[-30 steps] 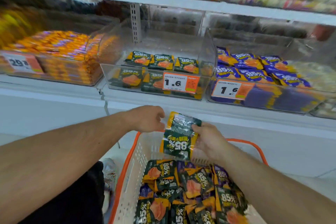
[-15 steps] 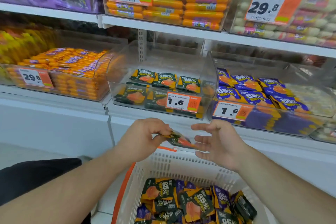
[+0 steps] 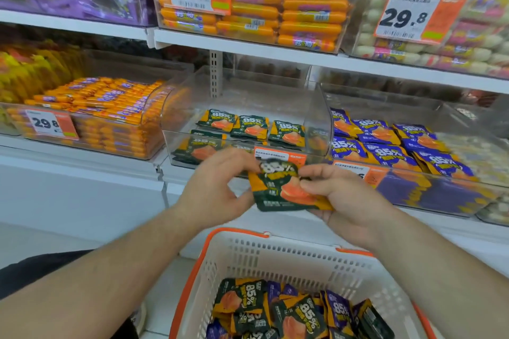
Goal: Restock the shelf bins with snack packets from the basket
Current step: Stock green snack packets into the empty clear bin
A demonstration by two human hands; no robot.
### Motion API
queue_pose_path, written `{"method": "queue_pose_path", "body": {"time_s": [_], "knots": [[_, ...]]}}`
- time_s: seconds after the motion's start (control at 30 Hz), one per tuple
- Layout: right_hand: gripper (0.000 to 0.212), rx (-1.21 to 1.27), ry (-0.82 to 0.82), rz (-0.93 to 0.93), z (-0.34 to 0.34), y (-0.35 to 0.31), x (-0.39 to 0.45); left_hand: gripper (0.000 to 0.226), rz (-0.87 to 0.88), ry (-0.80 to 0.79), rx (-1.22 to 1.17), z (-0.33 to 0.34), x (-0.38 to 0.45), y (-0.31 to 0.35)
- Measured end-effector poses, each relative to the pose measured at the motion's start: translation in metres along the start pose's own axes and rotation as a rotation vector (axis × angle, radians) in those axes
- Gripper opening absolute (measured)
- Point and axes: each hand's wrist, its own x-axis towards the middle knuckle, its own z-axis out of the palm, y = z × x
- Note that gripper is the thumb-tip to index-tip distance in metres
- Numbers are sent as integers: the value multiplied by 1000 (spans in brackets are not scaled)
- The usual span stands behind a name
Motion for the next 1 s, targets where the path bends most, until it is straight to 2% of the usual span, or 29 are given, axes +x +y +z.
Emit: {"method": "queue_pose_path", "body": {"time_s": [0.1, 0.2, 0.27, 0.4, 0.5, 0.77, 0.8, 0.83, 0.93, 1.0], "knots": [[16, -18, 122, -146, 13, -32, 13, 42, -77, -18, 84, -13, 29, -16], [14, -60, 263, -237, 30, -56, 49, 61, -150, -154, 296, -21, 44, -48], [13, -122, 288, -257, 43, -69, 77, 71, -240, -226, 431, -25, 46, -70], [14, -122, 168, -155, 72, -85, 140, 83, -508, -245, 626, -24, 50, -94], [20, -221, 137, -108, 93, -86, 190, 87, -625, -338, 690, -19, 57, -97], [26, -460, 31, -79, 138, -64, 278, 71, -600, -598, 712, -28, 69, -93], [22, -518, 13, -85, 142, -61, 283, 69, -605, -609, 707, -28, 71, -92], [28, -614, 23, -101, 145, -58, 288, 69, -615, -613, 700, -29, 72, -91], [50, -1120, 118, -169, 154, -46, 304, 71, -629, -604, 680, -28, 76, -89], [54, -1292, 144, -186, 161, -39, 309, 71, -621, -593, 674, -28, 75, -90]]}}
